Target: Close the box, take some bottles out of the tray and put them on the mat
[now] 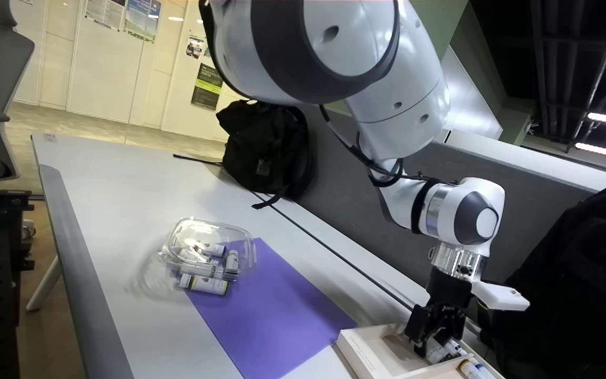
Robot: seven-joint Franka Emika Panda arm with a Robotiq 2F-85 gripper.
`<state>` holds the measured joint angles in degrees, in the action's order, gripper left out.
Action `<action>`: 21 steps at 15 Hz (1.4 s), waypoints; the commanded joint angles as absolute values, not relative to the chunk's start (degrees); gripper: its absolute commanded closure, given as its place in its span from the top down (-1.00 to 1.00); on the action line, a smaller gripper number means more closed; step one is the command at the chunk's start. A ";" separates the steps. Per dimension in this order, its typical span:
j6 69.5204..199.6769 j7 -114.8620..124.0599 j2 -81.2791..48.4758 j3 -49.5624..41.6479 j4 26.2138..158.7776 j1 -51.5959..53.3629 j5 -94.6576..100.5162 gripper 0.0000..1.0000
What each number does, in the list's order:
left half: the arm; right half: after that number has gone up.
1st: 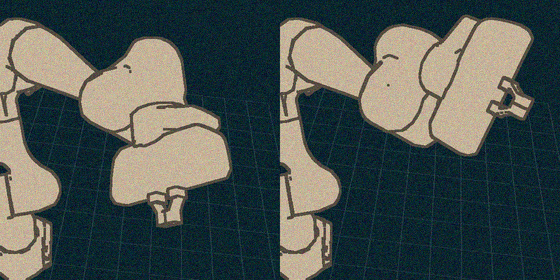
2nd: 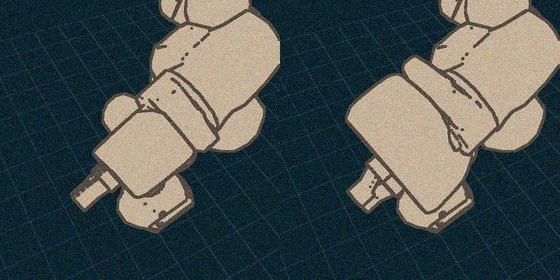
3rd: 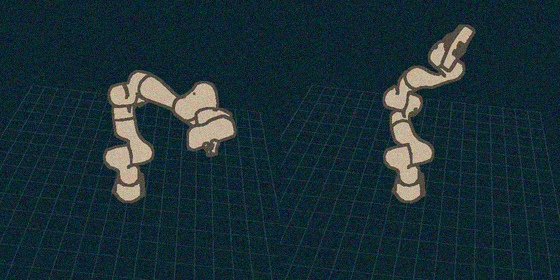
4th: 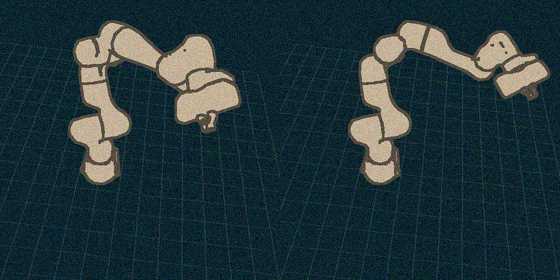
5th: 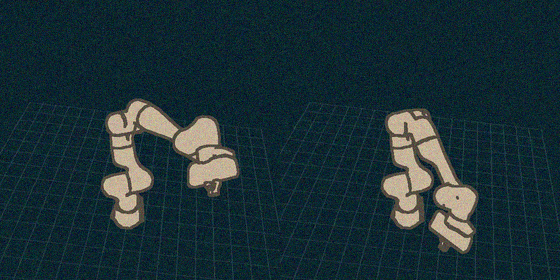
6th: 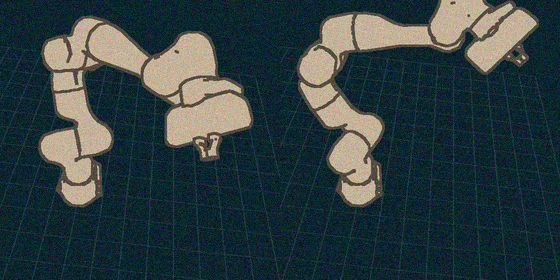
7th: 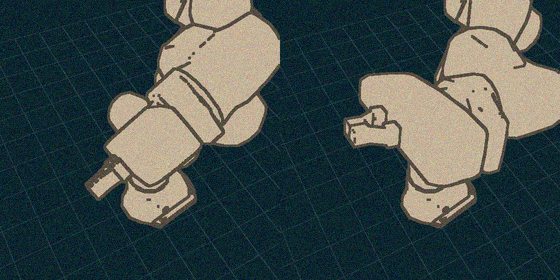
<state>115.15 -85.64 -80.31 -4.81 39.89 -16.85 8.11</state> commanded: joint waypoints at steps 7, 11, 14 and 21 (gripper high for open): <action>133.26 -84.49 -71.65 -5.54 61.95 -15.76 9.56 1.00; 140.78 -84.74 -66.77 -6.15 72.61 -15.24 10.30 0.46; 144.67 -84.86 -63.06 -6.76 79.45 -14.60 10.24 0.07; 146.30 -84.58 -57.35 -5.97 88.39 -14.88 12.73 -0.87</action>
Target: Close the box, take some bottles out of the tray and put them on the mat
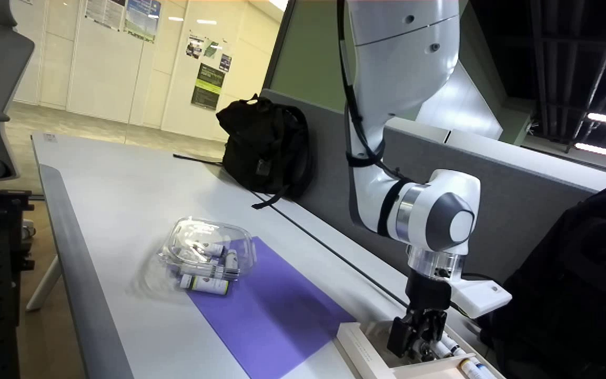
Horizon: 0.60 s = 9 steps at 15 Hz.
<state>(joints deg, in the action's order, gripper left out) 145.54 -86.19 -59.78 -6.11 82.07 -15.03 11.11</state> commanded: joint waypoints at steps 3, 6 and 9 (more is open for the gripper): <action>146.05 -84.83 -55.93 -5.66 90.95 -15.23 12.67 -1.00; 146.55 -85.43 -52.78 -5.05 94.11 -15.95 12.24 -1.00; 147.37 -86.51 -48.49 -4.19 98.79 -16.83 12.02 -1.00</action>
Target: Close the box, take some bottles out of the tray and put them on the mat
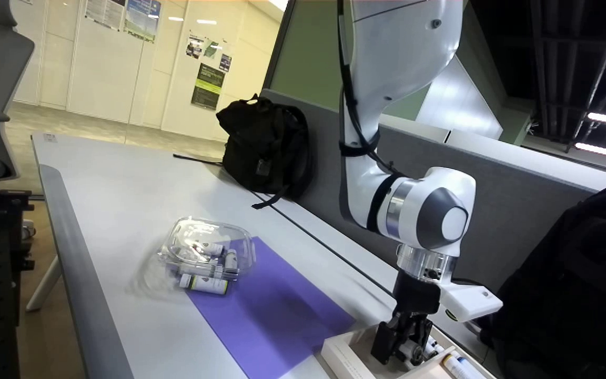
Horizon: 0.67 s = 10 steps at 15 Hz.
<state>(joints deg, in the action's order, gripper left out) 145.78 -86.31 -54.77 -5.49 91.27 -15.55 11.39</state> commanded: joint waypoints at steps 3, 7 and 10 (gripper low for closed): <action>149.94 -86.35 -43.97 -3.84 103.88 -17.09 12.02 -1.00; 152.37 -87.24 -38.12 -3.57 110.19 -16.46 12.89 -1.00; 155.68 -88.52 -35.39 -3.30 113.58 -14.78 15.10 -1.00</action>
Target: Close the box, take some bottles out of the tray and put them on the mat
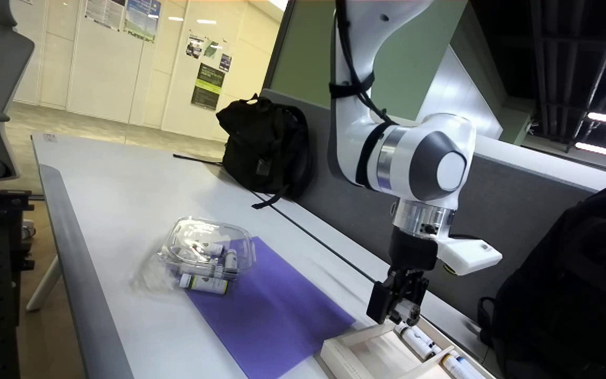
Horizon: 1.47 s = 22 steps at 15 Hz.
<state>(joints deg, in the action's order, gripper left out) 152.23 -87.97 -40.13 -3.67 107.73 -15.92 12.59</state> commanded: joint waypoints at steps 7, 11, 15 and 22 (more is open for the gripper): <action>157.90 -87.37 -34.60 -0.14 115.62 -7.90 17.45 -1.00; 154.00 -87.76 -38.16 1.46 112.67 -4.37 17.38 -1.00; 155.95 -87.22 -43.87 0.54 110.64 -3.07 18.09 -1.00; 158.55 -88.40 -46.20 0.39 110.95 -4.27 19.17 -0.22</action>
